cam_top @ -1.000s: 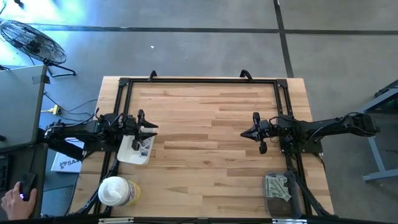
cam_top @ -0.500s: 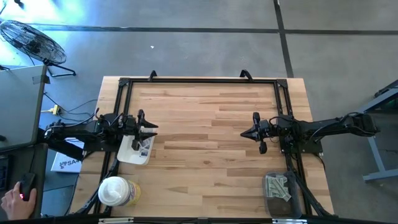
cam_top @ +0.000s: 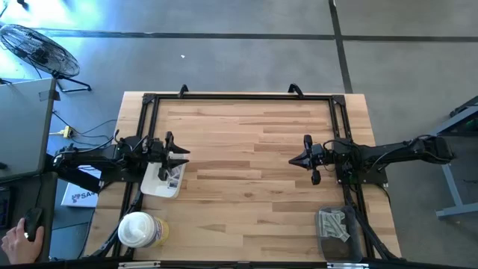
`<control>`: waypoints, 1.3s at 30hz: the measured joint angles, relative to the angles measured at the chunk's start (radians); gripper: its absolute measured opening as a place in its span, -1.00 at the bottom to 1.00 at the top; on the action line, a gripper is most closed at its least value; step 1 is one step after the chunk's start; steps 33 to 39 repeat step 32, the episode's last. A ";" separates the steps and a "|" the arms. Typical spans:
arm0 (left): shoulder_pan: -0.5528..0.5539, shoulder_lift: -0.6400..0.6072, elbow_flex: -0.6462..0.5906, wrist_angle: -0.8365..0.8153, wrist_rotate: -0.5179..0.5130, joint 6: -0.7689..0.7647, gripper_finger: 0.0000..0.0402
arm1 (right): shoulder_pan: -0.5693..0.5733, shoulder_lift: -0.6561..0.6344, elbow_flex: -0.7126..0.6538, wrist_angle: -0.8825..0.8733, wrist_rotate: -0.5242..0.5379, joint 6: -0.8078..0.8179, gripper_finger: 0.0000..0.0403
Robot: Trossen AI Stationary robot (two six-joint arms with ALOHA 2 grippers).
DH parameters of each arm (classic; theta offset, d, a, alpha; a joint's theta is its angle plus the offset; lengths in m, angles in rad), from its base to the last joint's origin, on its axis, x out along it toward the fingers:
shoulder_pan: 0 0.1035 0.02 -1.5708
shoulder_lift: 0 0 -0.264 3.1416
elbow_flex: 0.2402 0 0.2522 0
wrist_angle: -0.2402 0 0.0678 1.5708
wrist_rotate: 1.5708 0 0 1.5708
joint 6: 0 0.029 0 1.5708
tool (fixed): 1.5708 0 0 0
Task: Pick & Place First Aid Supplies
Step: Return to Home Position
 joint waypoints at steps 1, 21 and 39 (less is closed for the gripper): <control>0.000 0.000 0.000 0.000 0.000 0.000 -0.22 | 0.000 0.000 0.000 0.000 0.000 0.000 -0.99; 0.000 0.000 0.000 0.000 0.000 0.000 -0.22 | 0.000 0.000 0.000 0.000 0.000 0.000 -0.97; 0.000 0.000 0.000 0.000 0.000 0.000 -0.22 | 0.000 0.000 0.000 0.000 0.000 0.000 -0.96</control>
